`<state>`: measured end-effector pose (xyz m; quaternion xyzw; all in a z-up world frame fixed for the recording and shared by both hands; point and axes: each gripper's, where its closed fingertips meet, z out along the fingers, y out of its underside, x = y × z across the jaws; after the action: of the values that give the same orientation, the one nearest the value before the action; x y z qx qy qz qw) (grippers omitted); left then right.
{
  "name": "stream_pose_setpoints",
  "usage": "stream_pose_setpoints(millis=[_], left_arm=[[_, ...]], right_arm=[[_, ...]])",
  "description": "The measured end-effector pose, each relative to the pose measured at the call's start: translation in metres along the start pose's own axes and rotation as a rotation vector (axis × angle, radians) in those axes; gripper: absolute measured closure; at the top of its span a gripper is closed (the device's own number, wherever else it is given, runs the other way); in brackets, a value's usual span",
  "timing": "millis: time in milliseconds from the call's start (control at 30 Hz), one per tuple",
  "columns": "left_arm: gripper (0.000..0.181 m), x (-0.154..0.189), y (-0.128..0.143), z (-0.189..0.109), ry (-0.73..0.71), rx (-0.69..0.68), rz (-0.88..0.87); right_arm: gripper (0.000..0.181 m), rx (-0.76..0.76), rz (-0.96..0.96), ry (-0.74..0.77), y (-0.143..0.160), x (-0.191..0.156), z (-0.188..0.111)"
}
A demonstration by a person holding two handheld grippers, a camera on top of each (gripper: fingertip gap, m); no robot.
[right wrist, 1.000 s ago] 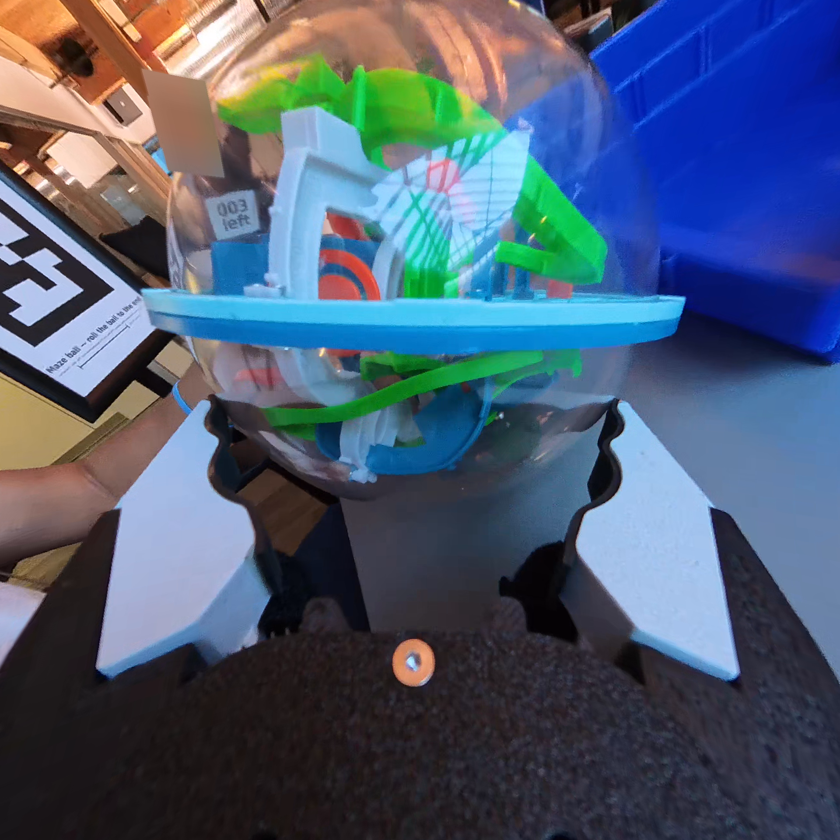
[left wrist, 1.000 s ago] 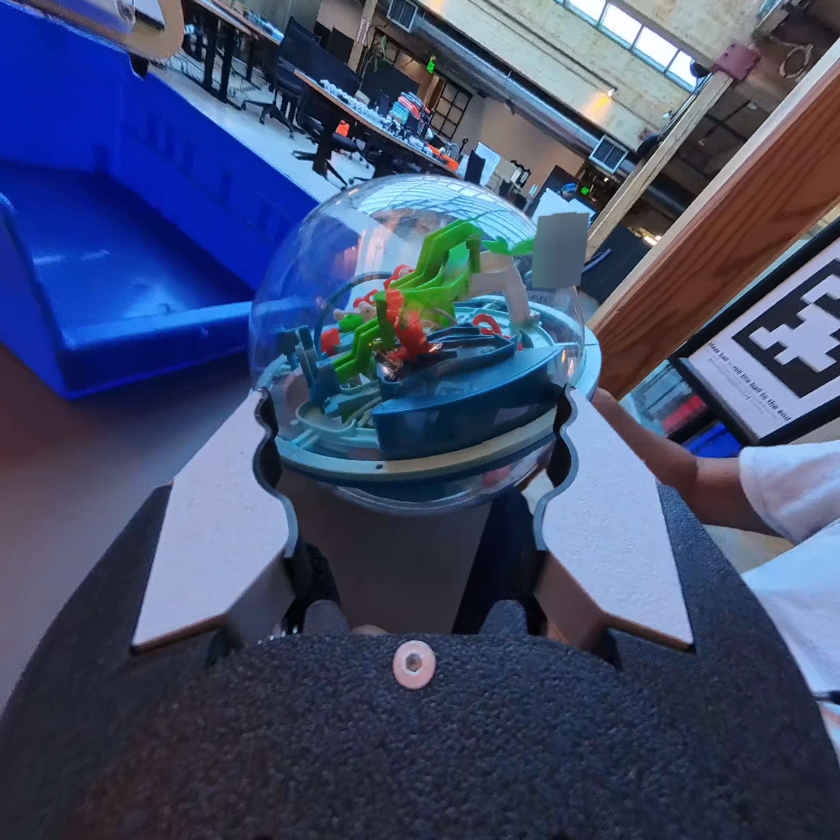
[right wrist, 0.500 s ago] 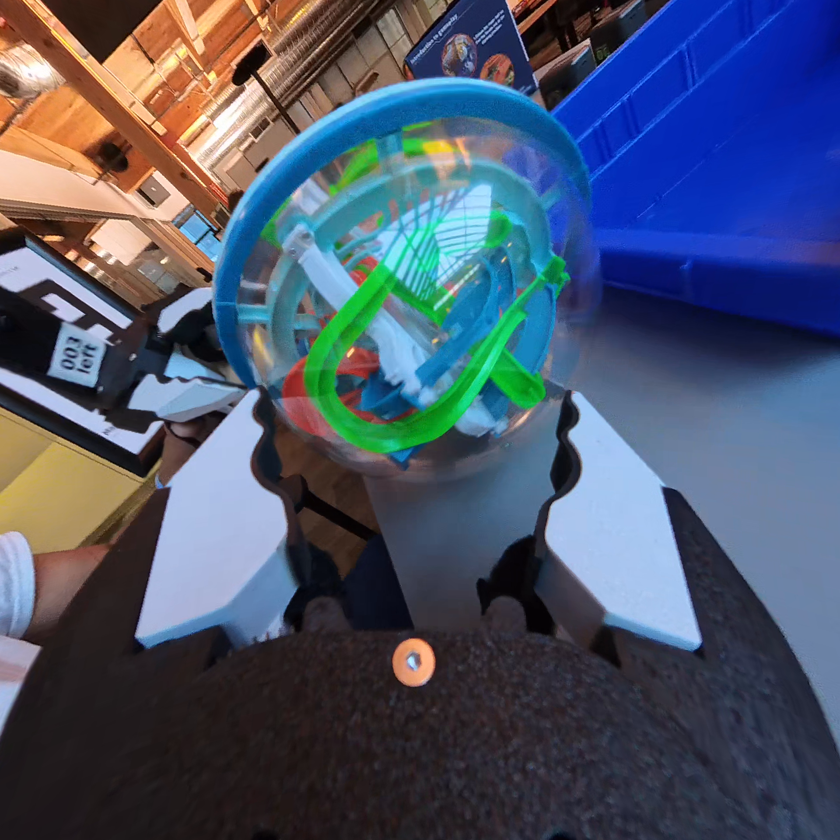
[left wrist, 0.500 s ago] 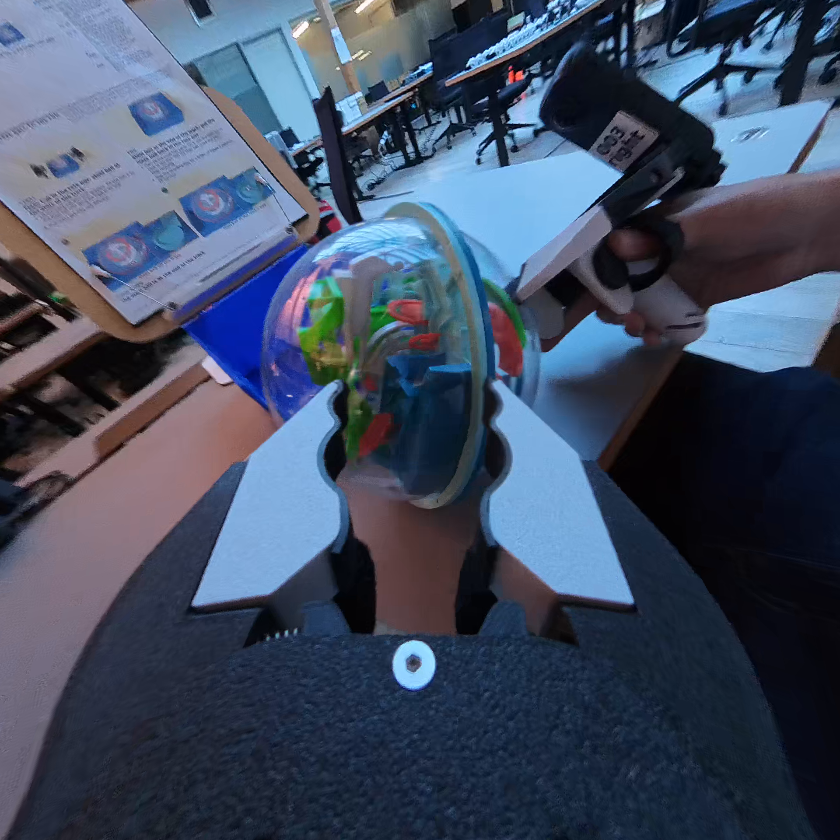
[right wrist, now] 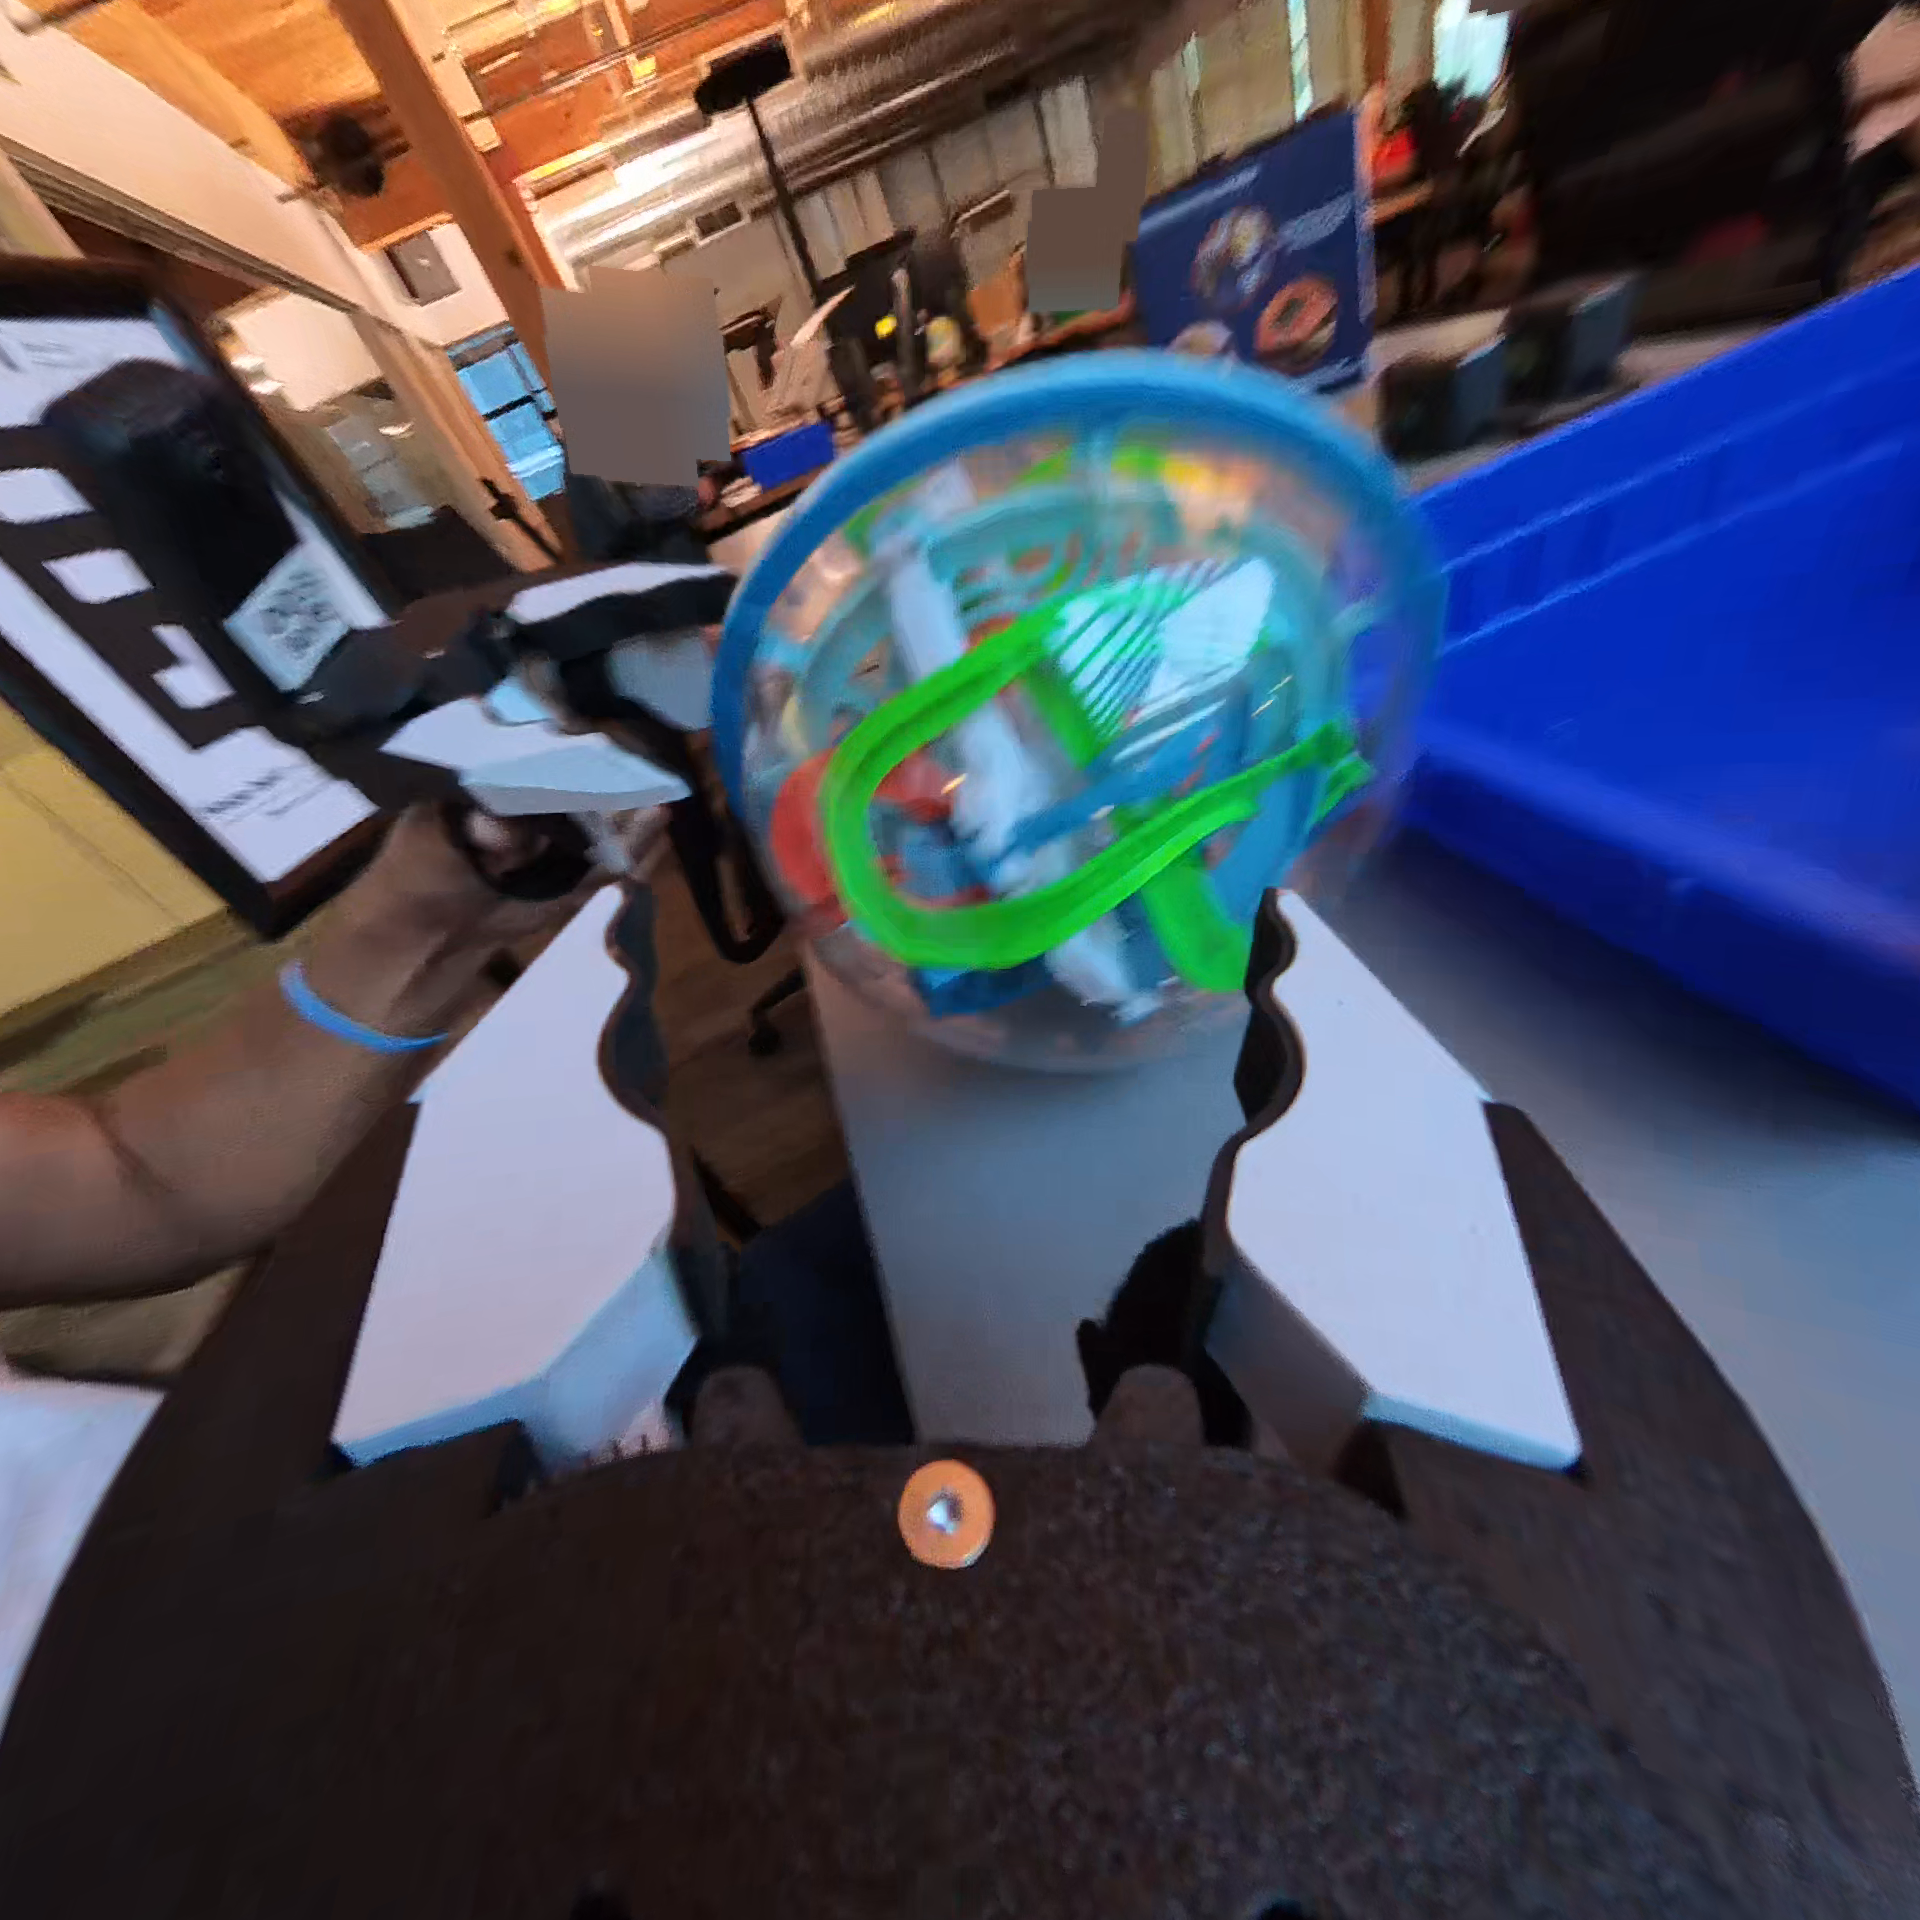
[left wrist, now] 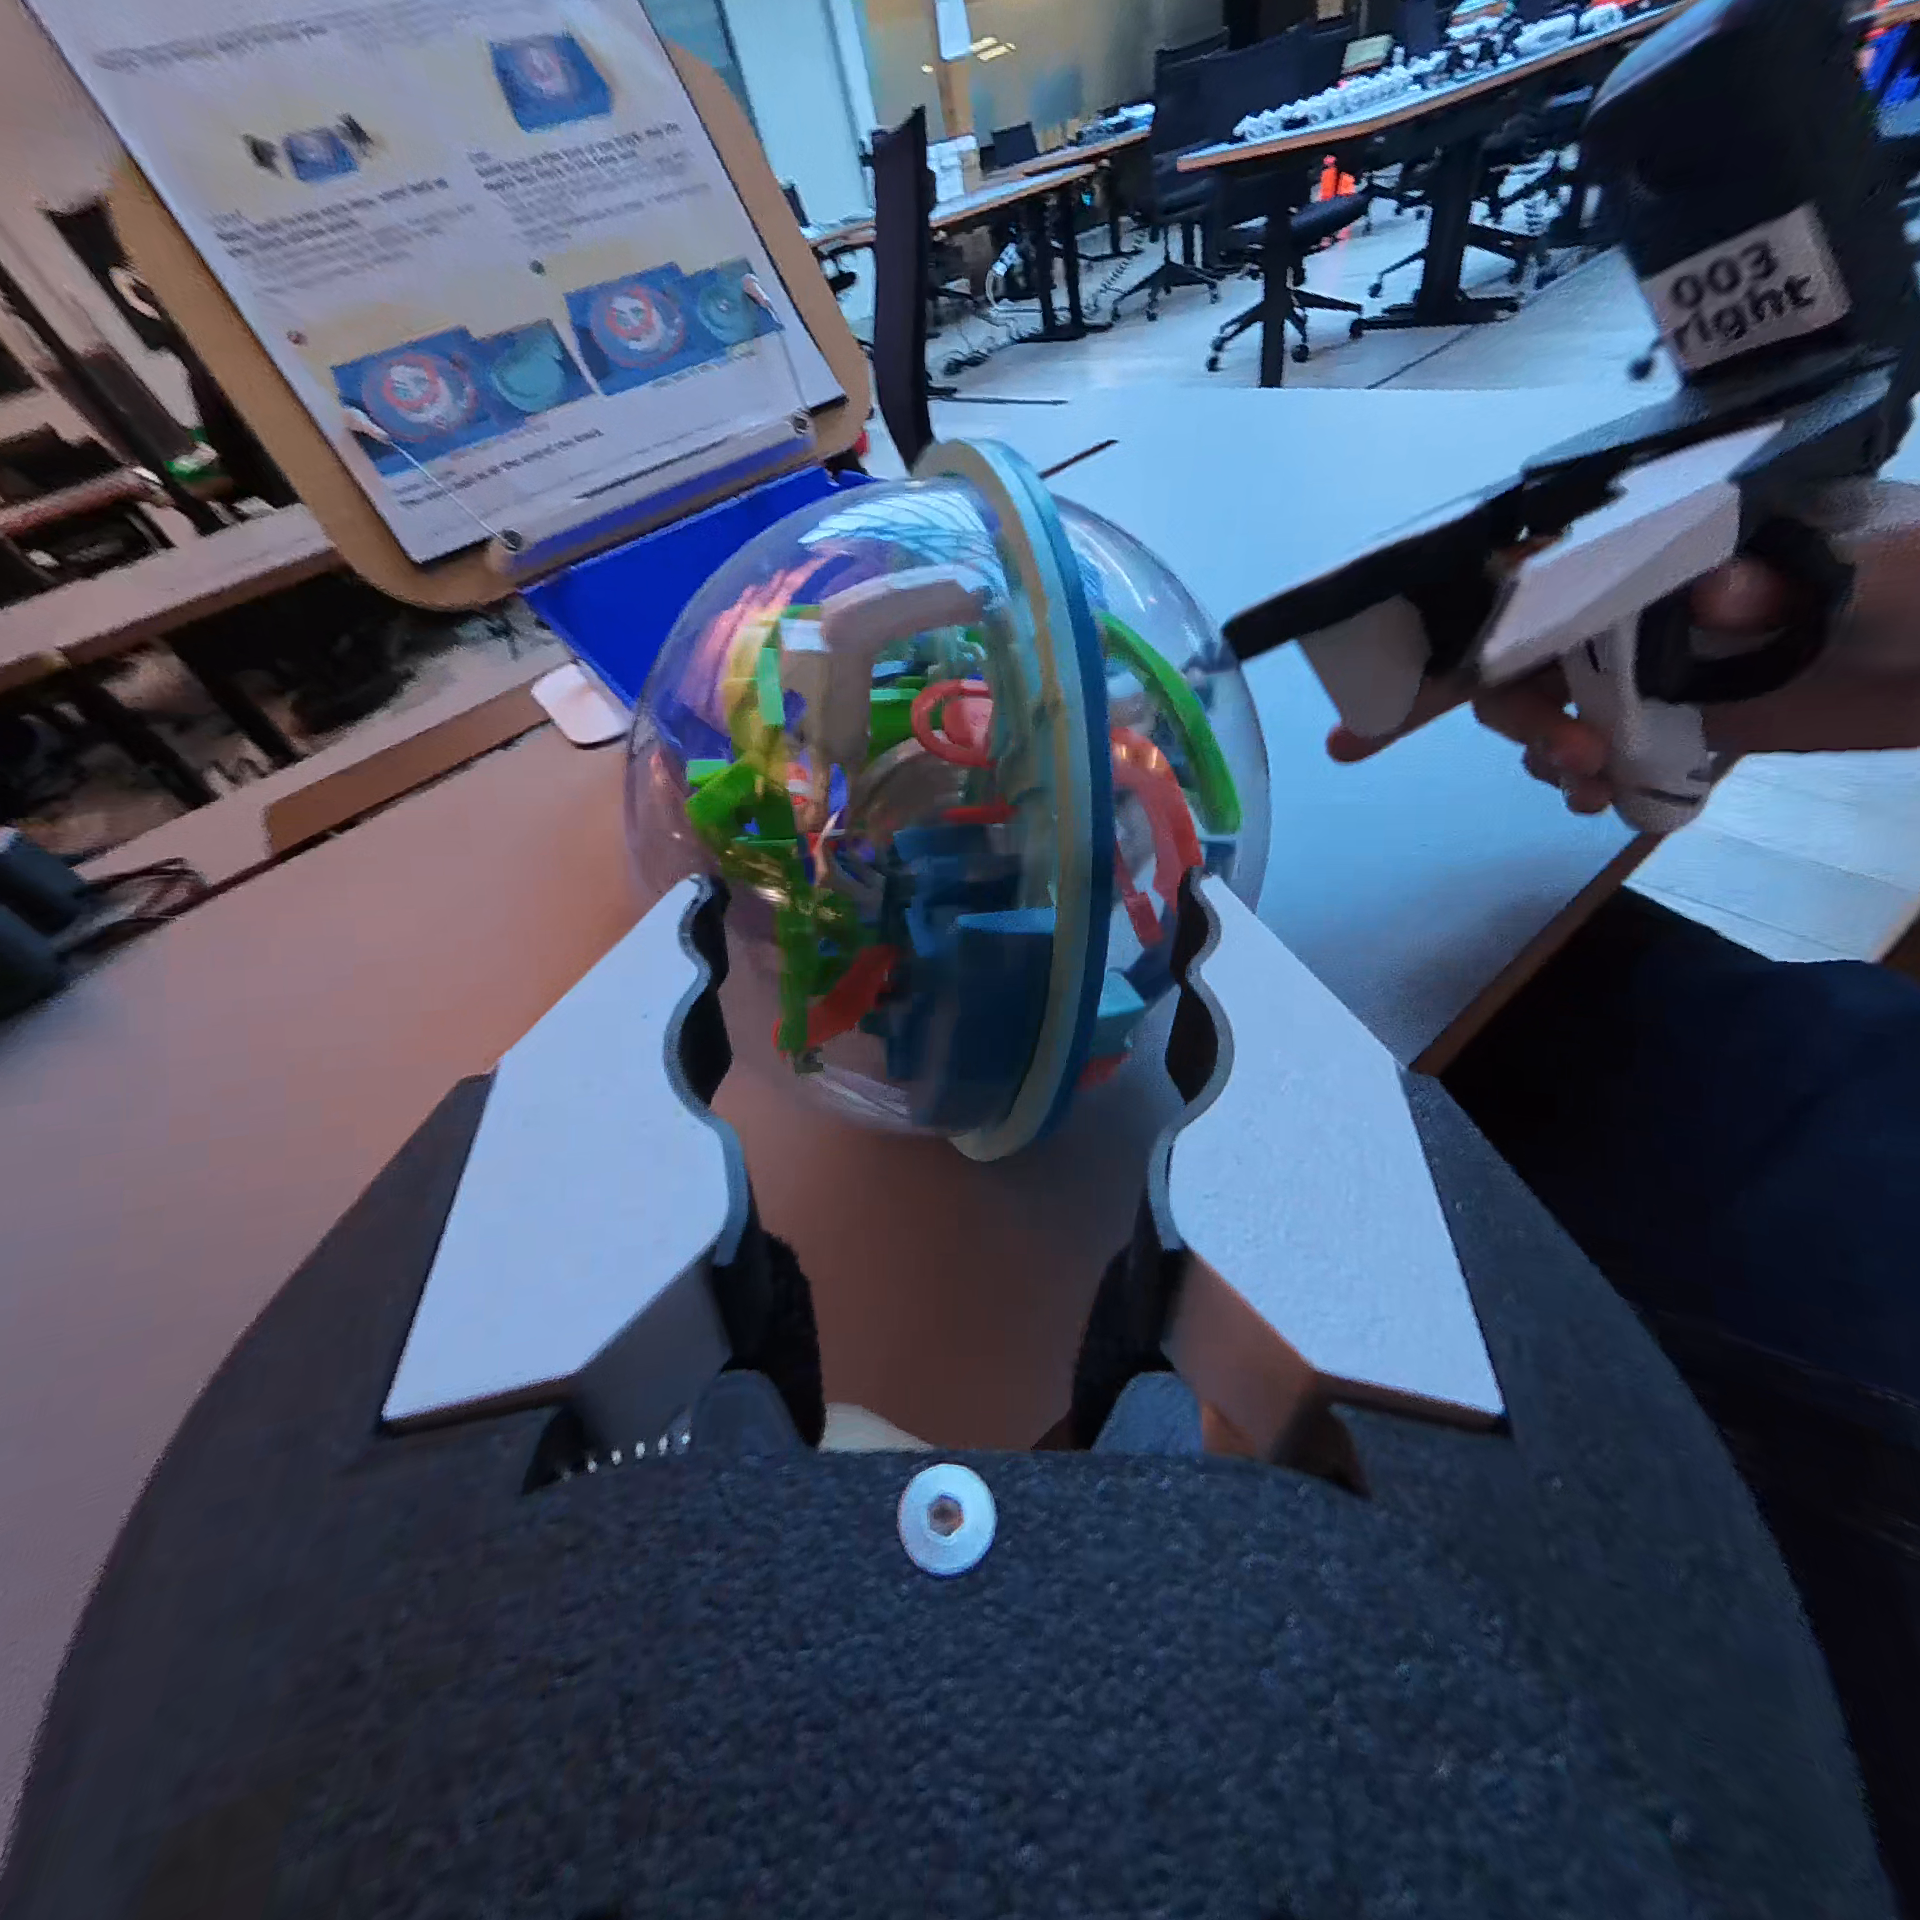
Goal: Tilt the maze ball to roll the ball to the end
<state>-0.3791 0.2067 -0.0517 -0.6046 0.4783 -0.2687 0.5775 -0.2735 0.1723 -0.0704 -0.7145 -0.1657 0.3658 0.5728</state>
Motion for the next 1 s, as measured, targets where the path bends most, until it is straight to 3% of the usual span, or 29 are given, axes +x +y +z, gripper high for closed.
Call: stream_pose_setpoints(millis=[100, 267, 400, 467, 500, 533, 633, 700, 733, 867, 1000], left_arm=[[0.114, 0.006, -0.001, -0.007, -0.071, 0.01, 0.068], [0.121, 0.028, 0.007, 0.003, -0.033, -0.045, 0.13], [0.113, 0.019, 0.014, 0.009, -0.106, -0.09, 0.225], [0.118, 0.016, 0.015, 0.011, -0.123, -0.098, 0.262], [0.135, 0.016, 0.014, 0.011, -0.125, -0.087, 0.287], [0.172, 0.016, 0.012, 0.011, -0.132, -0.076, 0.311], [0.173, 0.009, 0.009, 0.014, -0.154, -0.074, 0.34], [0.173, 0.005, 0.004, 0.016, -0.137, -0.076, 0.296], [0.173, 0.003, 0.0, 0.016, -0.109, -0.073, 0.243], [0.174, -0.018, -0.016, 0.009, 0.005, -0.052, -0.046], [0.174, -0.045, -0.01, 0.001, 0.137, -0.046, -0.308]], right_arm=[[0.074, -0.01, -0.12, 0.089, -0.002, 0.023, -0.004], [0.065, -0.01, -0.11, 0.056, 0.005, 0.018, 0.014], [0.059, 0.006, -0.123, 0.044, 0.003, 0.009, 0.016], [0.052, 0.036, -0.1, 0.035, 0.001, 0.007, 0.017], [0.047, 0.037, -0.102, 0.04, 0.001, 0.007, 0.018], [0.048, 0.029, -0.113, 0.042, 0.001, 0.007, 0.018], [0.048, 0.015, -0.13, 0.036, 0.003, 0.008, 0.016], [0.057, 0.01, -0.156, 0.016, 0.003, 0.009, 0.012], [0.071, 0.02, -0.184, -0.001, 0.0, 0.009, 0.007], [0.072, 0.08, -0.248, 0.041, -0.017, 0.036, -0.022], [0.064, 0.072, -0.178, 0.009, -0.015, 0.055, -0.032]])
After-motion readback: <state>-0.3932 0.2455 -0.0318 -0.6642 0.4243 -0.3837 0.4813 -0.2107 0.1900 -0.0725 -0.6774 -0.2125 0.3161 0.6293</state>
